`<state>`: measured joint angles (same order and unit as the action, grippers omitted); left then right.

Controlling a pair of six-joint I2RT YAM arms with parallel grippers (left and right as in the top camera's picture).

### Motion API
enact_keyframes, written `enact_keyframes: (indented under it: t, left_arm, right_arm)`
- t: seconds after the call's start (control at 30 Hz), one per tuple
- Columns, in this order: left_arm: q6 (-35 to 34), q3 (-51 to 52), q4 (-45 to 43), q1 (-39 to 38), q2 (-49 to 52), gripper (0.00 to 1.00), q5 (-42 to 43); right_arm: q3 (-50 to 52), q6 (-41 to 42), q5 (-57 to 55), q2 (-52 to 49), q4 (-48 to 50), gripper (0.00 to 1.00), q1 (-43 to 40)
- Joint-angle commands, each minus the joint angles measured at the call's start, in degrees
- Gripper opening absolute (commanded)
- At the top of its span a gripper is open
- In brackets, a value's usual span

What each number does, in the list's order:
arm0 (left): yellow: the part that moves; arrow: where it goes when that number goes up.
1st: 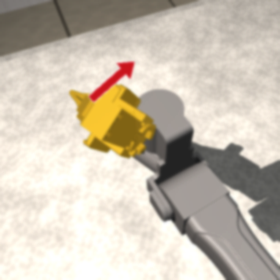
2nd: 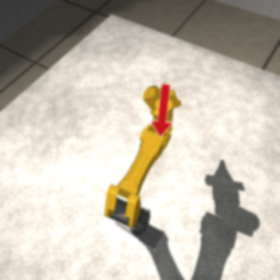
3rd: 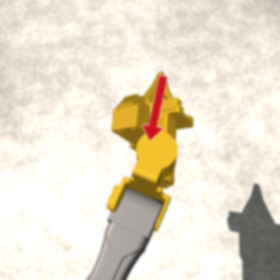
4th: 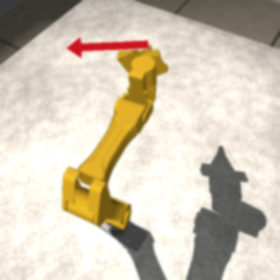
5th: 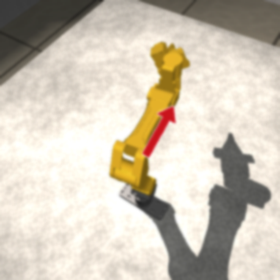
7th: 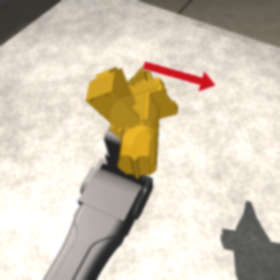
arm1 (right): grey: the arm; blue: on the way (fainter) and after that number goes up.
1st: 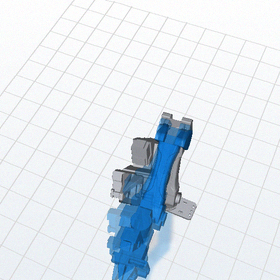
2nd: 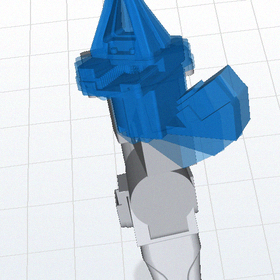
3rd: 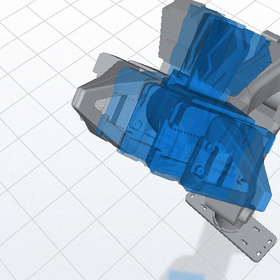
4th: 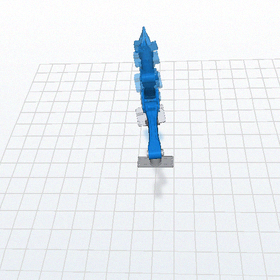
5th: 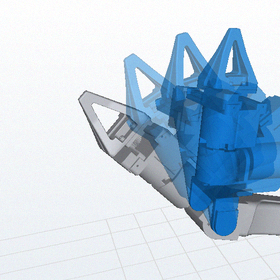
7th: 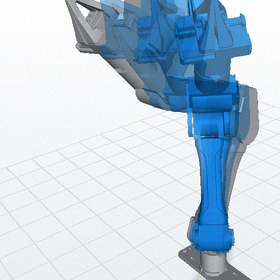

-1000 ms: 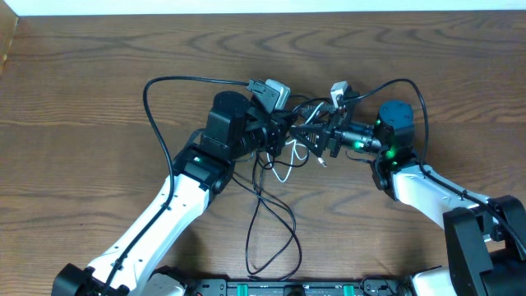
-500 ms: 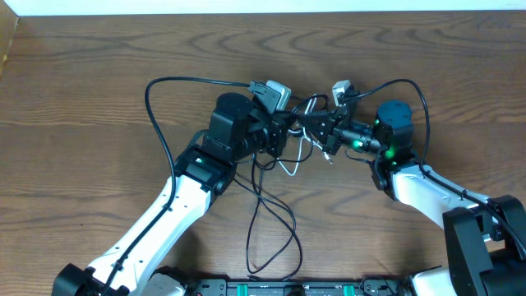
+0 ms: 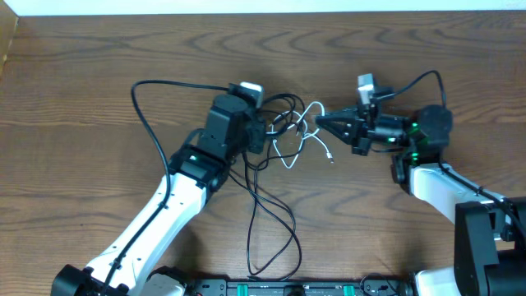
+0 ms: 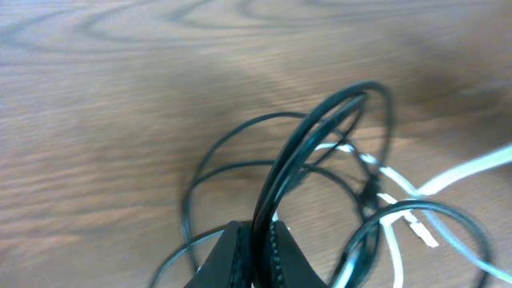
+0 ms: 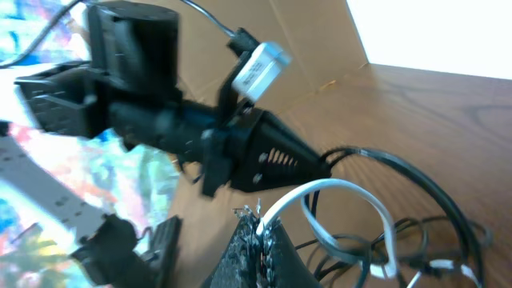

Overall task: Untangle cables
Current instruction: 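Pull the white cable rightward with the right gripper, left gripper moving left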

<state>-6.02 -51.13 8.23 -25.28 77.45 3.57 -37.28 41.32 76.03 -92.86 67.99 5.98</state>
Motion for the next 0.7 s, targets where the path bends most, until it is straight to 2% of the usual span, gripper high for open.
enact_keyframes:
  t: [0.0,0.33,0.67]
  left_arm:
    - [0.13,-0.24,2.08,3.34,-0.92,0.08,-3.26]
    - [0.11,-0.24,5.92,13.73,-0.92,0.08,-3.19]
    - [-0.15,-0.24,6.93,20.92,-0.92,0.08,-3.17]
  right_arm:
    - [0.02,5.62,7.78,-0.04,0.74,0.01,-2.67]
    - [0.61,4.74,9.88,-0.04,-5.99,0.01,-7.32]
    - [3.39,4.57,9.62,-0.04,-6.08,0.01,-11.34]
